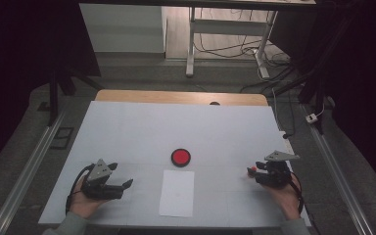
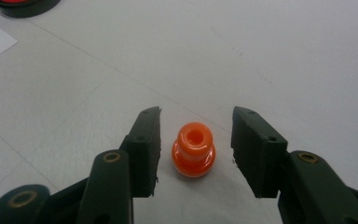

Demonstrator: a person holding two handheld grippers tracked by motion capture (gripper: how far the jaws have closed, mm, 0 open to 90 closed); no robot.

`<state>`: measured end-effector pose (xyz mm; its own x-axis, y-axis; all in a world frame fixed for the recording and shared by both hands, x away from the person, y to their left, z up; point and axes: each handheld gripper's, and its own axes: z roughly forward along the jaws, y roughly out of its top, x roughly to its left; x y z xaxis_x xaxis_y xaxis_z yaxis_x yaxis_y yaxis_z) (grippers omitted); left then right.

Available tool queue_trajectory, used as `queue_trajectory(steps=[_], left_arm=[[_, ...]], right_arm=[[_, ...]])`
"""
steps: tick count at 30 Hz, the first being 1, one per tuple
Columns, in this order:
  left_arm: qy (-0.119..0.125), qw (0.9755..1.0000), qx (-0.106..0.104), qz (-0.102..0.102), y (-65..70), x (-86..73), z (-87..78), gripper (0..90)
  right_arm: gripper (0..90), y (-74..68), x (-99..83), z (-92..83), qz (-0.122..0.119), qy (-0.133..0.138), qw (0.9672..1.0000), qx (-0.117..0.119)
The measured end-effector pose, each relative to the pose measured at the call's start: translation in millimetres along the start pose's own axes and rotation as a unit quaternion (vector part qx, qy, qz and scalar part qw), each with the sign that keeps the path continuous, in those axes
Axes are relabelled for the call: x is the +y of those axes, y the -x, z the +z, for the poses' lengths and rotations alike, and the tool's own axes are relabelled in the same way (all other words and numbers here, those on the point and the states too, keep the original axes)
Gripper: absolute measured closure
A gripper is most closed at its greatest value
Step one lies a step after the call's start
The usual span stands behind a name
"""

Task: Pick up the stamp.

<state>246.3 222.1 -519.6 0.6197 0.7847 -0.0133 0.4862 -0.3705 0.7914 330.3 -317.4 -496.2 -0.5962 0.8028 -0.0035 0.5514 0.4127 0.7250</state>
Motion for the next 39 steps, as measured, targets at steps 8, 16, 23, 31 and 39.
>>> queue_trajectory(steps=[8, 16, 23, 31, 39], left_arm=[[-0.001, 1.0, 0.0, -0.001, -0.4, -0.4, 0.4, 17.2], [-0.003, 1.0, 0.003, 0.002, -0.4, -0.7, 0.4, 17.2], [-0.004, 1.0, 0.002, 0.003, -0.5, -0.9, 0.5, 17.3], [-0.005, 1.0, 0.003, 0.003, -0.5, -1.1, 0.8, 17.3], [-0.004, 1.0, 0.002, 0.003, -0.5, -1.4, 0.6, 17.4]], right_arm=[[58.0, -2.1, -2.4, 3.8, -0.011, -0.006, 0.9999, 0.002], [69.8, -4.9, -2.9, 5.3, -0.028, -0.007, 0.9996, 0.0], [71.7, -4.6, -2.9, 5.1, -0.028, -0.008, 0.9996, -0.003], [71.9, -4.1, -1.2, 1.8, -0.024, 0.009, 0.9997, 0.001], [72.0, -3.8, -0.7, -2.1, -0.017, 0.031, 0.9994, 0.006]])
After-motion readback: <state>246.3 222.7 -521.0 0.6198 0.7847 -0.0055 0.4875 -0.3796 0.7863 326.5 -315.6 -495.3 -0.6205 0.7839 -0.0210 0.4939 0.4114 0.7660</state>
